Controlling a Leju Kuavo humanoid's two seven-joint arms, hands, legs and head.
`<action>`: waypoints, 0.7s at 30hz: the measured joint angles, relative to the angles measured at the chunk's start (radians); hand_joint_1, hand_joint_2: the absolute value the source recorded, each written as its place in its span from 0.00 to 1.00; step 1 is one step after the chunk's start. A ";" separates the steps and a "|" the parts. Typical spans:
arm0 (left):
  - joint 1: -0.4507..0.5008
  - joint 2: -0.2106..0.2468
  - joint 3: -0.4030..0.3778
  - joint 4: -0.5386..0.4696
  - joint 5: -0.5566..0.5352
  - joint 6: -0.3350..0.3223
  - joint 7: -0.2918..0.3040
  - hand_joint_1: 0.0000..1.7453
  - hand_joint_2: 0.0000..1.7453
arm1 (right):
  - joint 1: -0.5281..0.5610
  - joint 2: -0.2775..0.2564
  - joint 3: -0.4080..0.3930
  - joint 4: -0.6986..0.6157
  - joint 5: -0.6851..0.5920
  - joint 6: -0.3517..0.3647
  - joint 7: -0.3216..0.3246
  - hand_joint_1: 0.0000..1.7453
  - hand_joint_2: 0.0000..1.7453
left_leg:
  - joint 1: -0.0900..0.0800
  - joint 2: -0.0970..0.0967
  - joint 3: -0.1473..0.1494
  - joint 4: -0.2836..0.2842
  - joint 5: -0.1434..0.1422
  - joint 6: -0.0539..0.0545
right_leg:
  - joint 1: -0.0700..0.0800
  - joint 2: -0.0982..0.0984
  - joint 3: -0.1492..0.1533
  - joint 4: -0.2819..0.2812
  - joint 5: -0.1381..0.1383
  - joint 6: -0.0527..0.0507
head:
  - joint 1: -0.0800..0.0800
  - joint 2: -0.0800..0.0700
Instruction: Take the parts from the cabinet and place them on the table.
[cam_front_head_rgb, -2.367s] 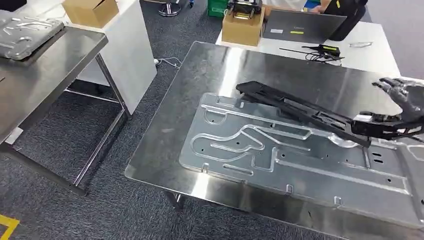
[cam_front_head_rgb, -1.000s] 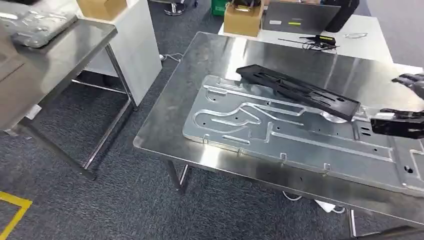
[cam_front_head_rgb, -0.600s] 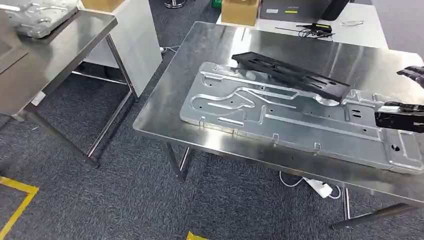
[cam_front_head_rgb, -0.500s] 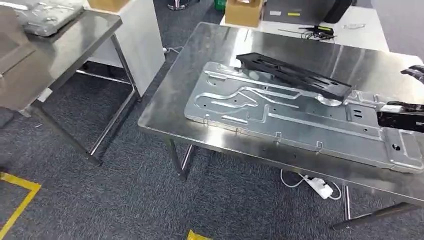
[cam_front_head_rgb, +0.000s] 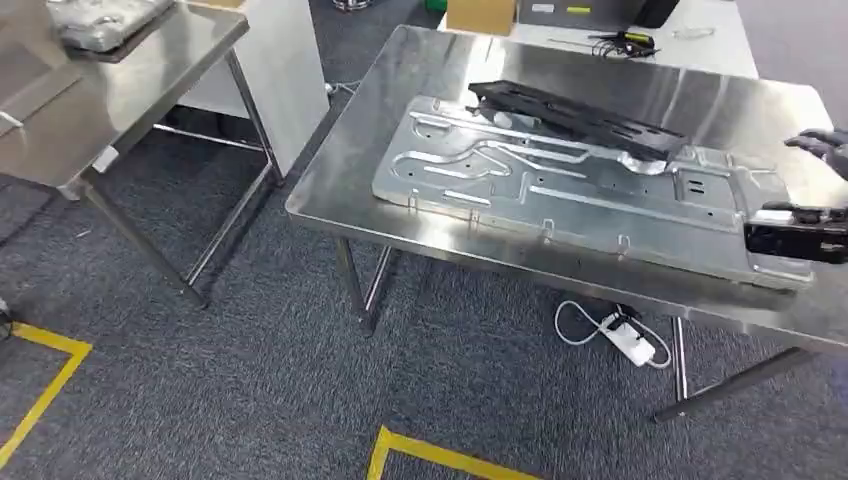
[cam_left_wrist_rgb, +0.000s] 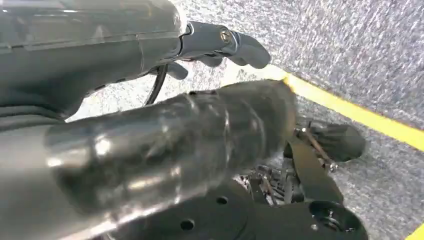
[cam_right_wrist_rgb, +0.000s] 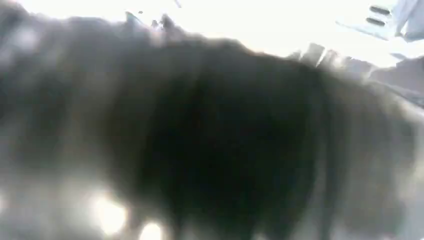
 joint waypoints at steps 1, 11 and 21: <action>0.001 0.000 0.000 0.000 -0.001 0.000 0.000 0.00 0.00 | 0.000 0.000 0.000 0.000 0.000 0.000 0.000 0.00 0.00 | 0.000 -0.003 -0.004 -0.001 0.008 -0.006 | 0.000 -0.001 -0.007 0.000 0.007 -0.009 | 0.002 0.000; 0.000 0.000 0.000 0.000 -0.005 0.000 0.006 0.00 0.00 | -0.005 -0.011 0.002 0.005 -0.002 -0.001 -0.014 0.00 0.00 | 0.006 -0.007 0.065 0.163 -0.123 -0.009 | 0.007 -0.003 -0.147 0.000 0.125 -0.037 | 0.000 0.000; -0.001 0.002 0.000 0.000 -0.002 -0.002 0.010 0.00 0.00 | -0.020 -0.013 0.000 0.017 -0.015 0.003 -0.025 0.00 0.00 | -0.007 0.006 0.140 -0.093 -0.056 0.042 | -0.003 -0.002 -0.211 0.154 -0.019 0.001 | 0.001 0.000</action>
